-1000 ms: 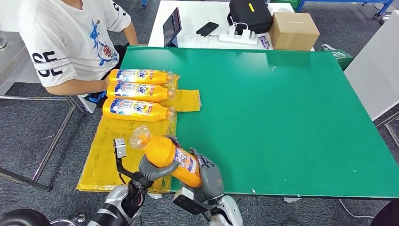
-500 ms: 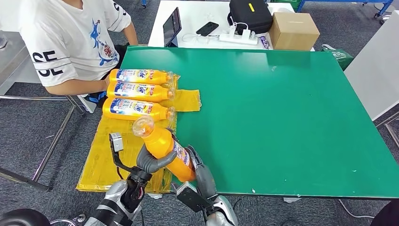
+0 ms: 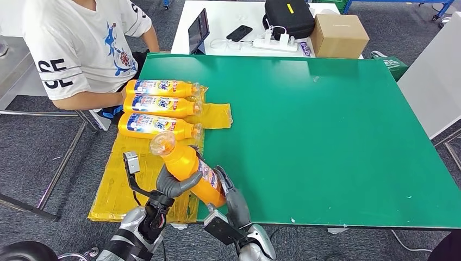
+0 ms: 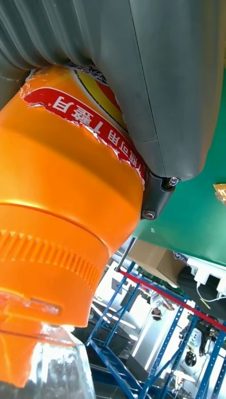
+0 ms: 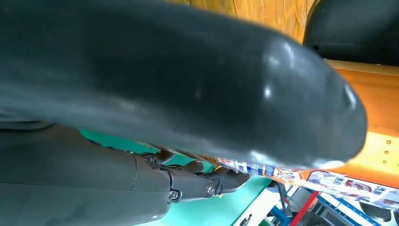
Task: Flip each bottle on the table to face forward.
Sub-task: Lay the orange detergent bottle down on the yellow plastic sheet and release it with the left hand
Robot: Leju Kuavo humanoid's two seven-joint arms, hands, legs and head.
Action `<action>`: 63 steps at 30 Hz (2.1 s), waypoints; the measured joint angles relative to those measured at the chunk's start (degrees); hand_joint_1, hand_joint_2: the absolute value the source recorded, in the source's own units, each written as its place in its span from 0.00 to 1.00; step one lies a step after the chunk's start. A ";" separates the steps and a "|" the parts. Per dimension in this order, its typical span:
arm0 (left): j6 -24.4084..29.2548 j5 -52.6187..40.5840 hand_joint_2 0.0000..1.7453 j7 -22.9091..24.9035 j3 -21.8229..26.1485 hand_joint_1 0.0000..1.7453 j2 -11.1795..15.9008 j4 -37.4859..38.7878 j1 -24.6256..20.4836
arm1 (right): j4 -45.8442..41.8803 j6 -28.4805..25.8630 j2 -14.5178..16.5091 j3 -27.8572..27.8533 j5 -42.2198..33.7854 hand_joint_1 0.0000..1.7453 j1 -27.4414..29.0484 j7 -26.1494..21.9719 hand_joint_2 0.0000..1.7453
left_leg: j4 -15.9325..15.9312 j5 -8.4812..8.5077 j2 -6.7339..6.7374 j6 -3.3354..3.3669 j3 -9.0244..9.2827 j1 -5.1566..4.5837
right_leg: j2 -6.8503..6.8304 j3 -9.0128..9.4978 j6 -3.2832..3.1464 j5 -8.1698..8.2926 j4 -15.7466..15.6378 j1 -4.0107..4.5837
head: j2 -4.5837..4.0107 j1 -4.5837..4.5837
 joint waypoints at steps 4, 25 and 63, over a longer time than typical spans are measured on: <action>3.63 -0.51 1.00 -1.50 0.98 1.00 -0.15 -0.59 -0.41 | -2.07 1.27 -0.34 0.49 -3.39 0.00 0.67 -0.02 0.00 | 0.00 0.01 0.00 0.00 -0.01 0.00 | 0.00 -0.01 0.00 0.00 0.00 0.00 | 0.00 0.00; 35.12 -29.52 1.00 -11.72 10.88 1.00 0.31 -12.68 -6.05 | -30.48 -3.36 -2.27 -0.75 -11.58 0.00 6.38 -0.22 0.00 | 0.00 0.03 -0.01 -0.02 -0.01 0.00 | 0.00 -0.01 0.00 0.01 0.02 0.00 | 0.00 -0.01; 35.56 -91.39 1.00 5.33 1.83 1.00 14.85 -0.83 -7.30 | -48.06 -11.35 -4.17 -8.84 -15.11 0.00 10.09 -0.24 0.00 | -0.01 0.03 0.36 -0.19 -0.13 0.03 | 0.47 -0.34 -0.20 0.14 0.05 0.01 | 0.00 0.00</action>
